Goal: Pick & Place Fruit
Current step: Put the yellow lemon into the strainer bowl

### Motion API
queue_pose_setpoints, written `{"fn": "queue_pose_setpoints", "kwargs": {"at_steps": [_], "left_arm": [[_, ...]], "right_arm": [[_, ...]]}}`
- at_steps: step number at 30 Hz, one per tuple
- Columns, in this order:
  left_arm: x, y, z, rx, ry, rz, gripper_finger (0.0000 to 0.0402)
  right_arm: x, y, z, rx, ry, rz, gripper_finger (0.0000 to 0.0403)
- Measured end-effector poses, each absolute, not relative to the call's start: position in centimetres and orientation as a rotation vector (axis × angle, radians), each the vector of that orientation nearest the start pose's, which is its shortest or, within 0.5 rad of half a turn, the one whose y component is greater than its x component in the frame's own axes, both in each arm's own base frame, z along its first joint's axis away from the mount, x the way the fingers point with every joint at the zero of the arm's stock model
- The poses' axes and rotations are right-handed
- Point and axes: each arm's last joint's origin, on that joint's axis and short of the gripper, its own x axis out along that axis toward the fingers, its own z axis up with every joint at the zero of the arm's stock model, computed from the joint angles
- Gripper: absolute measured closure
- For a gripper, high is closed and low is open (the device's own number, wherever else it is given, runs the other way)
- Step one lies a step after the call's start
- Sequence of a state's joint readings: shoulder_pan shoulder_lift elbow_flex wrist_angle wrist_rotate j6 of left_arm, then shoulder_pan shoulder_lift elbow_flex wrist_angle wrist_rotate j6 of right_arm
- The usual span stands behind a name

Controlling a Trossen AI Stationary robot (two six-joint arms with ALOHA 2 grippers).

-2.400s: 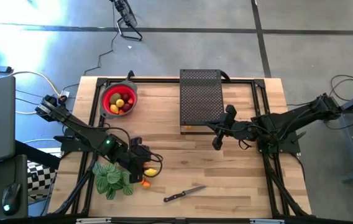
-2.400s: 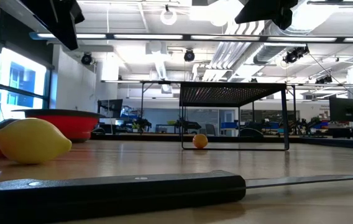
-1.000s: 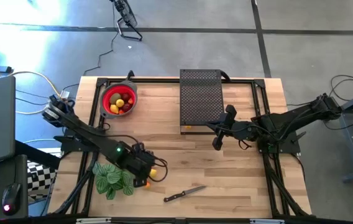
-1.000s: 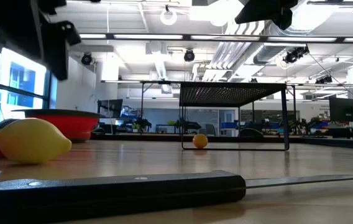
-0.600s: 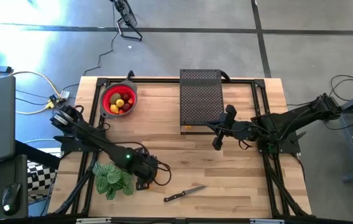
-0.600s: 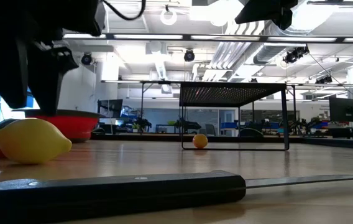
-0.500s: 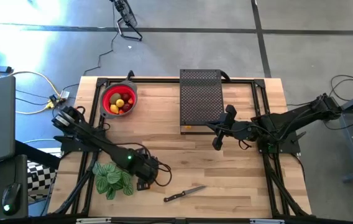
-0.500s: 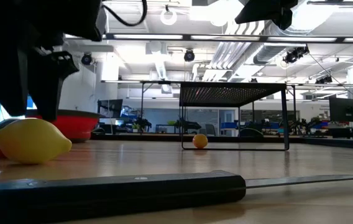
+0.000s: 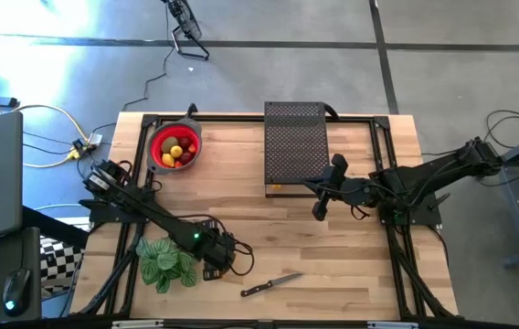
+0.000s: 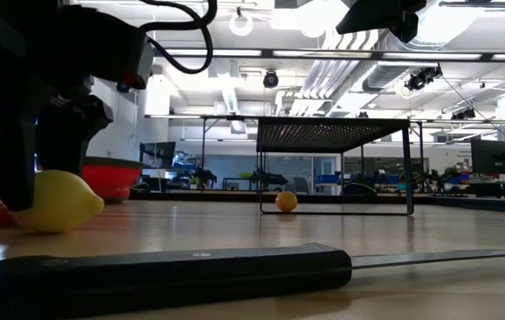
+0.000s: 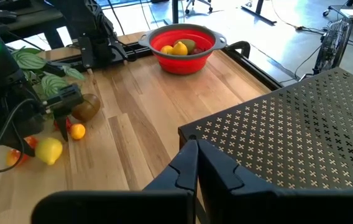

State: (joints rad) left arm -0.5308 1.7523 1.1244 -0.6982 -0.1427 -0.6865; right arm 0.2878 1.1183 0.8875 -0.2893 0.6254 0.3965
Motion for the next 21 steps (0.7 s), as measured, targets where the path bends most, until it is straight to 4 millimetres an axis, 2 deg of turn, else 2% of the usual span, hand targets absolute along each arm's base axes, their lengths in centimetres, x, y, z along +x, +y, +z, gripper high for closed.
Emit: {"fn": "queue_pose_setpoints", "kwargs": {"at_steps": [21], "left_arm": [[28.69, -16.36, 17.59, -0.132, 1.237, 0.052, 0.0119]], "right_arm": [[23.11, 5.08, 29.8, 0.158, 0.394, -0.416, 0.04]]}}
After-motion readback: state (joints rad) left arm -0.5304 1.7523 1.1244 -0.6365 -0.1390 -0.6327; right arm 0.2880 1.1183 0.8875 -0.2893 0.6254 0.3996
